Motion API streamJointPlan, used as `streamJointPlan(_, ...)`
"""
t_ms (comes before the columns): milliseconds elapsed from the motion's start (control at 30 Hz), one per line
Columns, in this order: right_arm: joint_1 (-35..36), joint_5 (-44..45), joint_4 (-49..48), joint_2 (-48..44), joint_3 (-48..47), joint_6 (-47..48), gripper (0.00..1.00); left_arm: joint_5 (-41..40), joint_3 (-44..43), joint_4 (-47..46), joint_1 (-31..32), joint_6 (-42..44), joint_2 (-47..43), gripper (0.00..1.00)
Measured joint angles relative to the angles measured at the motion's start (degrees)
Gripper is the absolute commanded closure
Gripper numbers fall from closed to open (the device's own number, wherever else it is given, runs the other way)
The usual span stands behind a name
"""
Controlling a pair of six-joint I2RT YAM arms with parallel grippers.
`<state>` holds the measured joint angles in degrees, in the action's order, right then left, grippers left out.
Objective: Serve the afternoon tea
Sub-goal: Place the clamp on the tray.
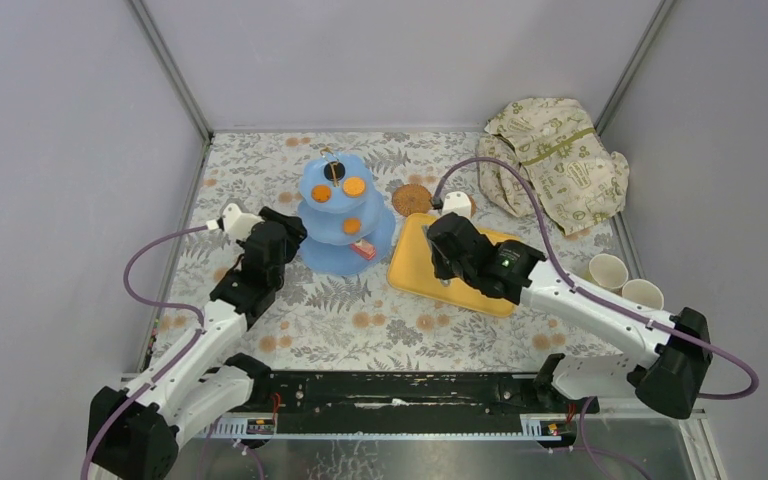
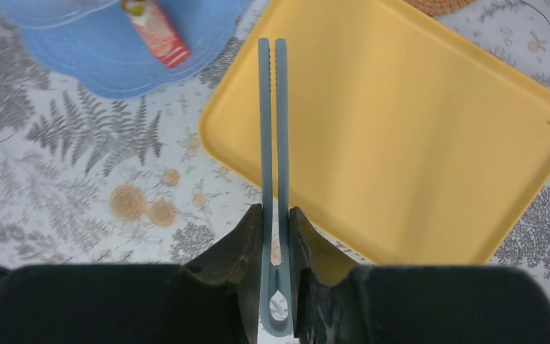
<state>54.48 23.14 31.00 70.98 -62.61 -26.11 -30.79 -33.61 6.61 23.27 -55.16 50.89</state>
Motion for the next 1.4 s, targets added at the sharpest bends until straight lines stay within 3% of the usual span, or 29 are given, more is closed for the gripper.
streamJointPlan(333, -10.34, -3.69, -8.2, 7.65, 4.57, -1.81, 0.86, 1.73, 1.99, -2.93, -0.09, -4.17, 5.25, 0.42)
streamJointPlan(833, -14.12, -7.85, -15.39, 25.59, 3.17, -2.01, 0.82, 5.44, 3.23, -10.45, -3.32, -6.54, 13.03, 0.43)
streamJointPlan(1133, -14.14, -7.93, -17.25, 31.43, 0.57, -2.23, 0.52, 6.51, 3.63, -12.35, -4.7, -6.54, 13.31, 0.43)
streamJointPlan(1400, -14.14, -8.94, -17.59, 31.54, 0.63, -2.32, 0.45, 7.19, 3.89, -13.2, -4.74, -6.58, 13.07, 0.43)
